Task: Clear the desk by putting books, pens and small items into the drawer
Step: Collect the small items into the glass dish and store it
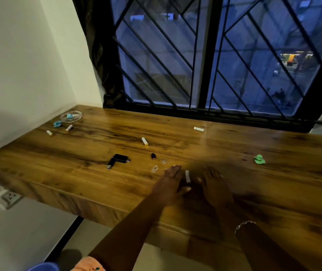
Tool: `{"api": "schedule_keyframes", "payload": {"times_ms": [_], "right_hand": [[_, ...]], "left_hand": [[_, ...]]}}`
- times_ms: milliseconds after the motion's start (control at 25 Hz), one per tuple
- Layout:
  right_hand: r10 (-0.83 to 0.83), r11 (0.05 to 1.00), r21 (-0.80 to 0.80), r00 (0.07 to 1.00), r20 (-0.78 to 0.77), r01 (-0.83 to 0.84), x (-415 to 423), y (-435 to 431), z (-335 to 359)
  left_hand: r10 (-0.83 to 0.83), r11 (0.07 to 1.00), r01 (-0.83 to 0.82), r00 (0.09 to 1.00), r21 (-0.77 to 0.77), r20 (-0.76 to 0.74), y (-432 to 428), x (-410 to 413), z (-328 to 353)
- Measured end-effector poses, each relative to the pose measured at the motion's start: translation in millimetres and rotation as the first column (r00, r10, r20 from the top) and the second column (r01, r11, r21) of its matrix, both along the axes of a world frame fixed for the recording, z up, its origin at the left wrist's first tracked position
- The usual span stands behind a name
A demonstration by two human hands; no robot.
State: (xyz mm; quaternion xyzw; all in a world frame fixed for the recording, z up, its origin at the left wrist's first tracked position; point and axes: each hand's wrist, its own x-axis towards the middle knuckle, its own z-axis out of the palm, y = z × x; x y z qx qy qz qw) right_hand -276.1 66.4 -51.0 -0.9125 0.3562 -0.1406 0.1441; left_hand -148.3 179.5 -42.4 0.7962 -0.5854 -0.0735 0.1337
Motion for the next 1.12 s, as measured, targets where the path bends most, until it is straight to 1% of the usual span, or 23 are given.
{"api": "schedule_keyframes", "payload": {"times_ms": [120,280,320,440,480,560,640,680,760,800,840,880,920,960,1040,1120], "right_hand": [[-0.035,0.997,0.072,0.999,0.040,0.032,36.8,-15.0,4.8],[0.064,0.996,0.053,0.998,0.024,-0.065,81.8,-27.1,14.4],[0.081,0.995,0.056,0.996,0.040,-0.083,91.6,-30.9,13.2],[0.079,0.995,0.057,0.995,0.067,-0.083,118.1,-37.9,10.6],[0.094,0.995,0.036,0.994,0.059,-0.096,131.0,-39.0,9.6],[0.126,0.991,0.042,0.991,0.038,-0.128,152.2,-34.1,7.4],[0.166,0.985,0.050,0.986,0.031,-0.167,174.4,-24.2,6.9],[0.186,0.979,0.076,0.982,0.022,-0.187,185.3,-19.3,7.9],[0.222,0.953,0.214,0.975,-0.019,-0.213,205.6,-14.2,8.7],[0.230,0.956,0.195,0.973,-0.024,-0.221,217.9,-9.7,11.1],[0.226,0.970,0.107,0.972,-0.056,-0.219,227.7,-2.7,19.4],[0.228,0.971,0.098,0.968,-0.107,-0.217,239.4,2.5,26.0],[0.210,0.977,0.036,0.974,-0.089,-0.208,253.3,6.4,25.0],[0.218,0.976,0.026,0.970,-0.104,-0.216,268.0,8.4,21.2],[0.212,0.976,0.065,0.975,-0.065,-0.208,298.0,12.0,15.6],[0.232,0.971,0.069,0.972,-0.039,-0.229,325.5,20.7,20.7]], "left_hand": [[0.044,0.997,-0.045,0.999,-0.061,-0.009,-6.8,33.5,1.6],[0.067,0.994,-0.067,0.998,-0.083,0.000,-15.7,72.5,8.6],[0.074,0.994,-0.074,0.997,-0.079,-0.002,-17.5,81.2,10.2],[0.116,0.991,-0.116,0.993,-0.071,-0.006,-17.5,102.7,16.4],[0.144,0.987,-0.145,0.989,-0.071,-0.015,-14.4,111.9,18.7],[0.183,0.980,-0.186,0.982,-0.065,-0.054,-4.5,128.1,23.1],[0.221,0.970,-0.228,0.972,-0.090,-0.076,5.9,149.6,26.0],[0.247,0.960,-0.257,0.964,-0.113,-0.096,9.5,161.5,25.3],[0.302,0.936,-0.321,0.943,-0.144,-0.139,15.0,181.9,24.5],[0.324,0.928,-0.345,0.934,-0.142,-0.153,18.6,193.9,23.9],[0.341,0.922,-0.363,0.926,-0.137,-0.160,22.0,206.7,22.9],[0.356,0.916,-0.378,0.921,-0.134,-0.161,25.5,221.7,22.3],[0.367,0.911,-0.390,0.915,-0.136,-0.165,29.1,237.6,21.8],[0.373,0.908,-0.396,0.912,-0.135,-0.168,32.9,253.9,21.8],[0.373,0.910,-0.393,0.914,-0.129,-0.158,41.7,288.2,22.4],[0.380,0.911,-0.394,0.917,-0.125,-0.124,50.4,320.3,26.1]]}}
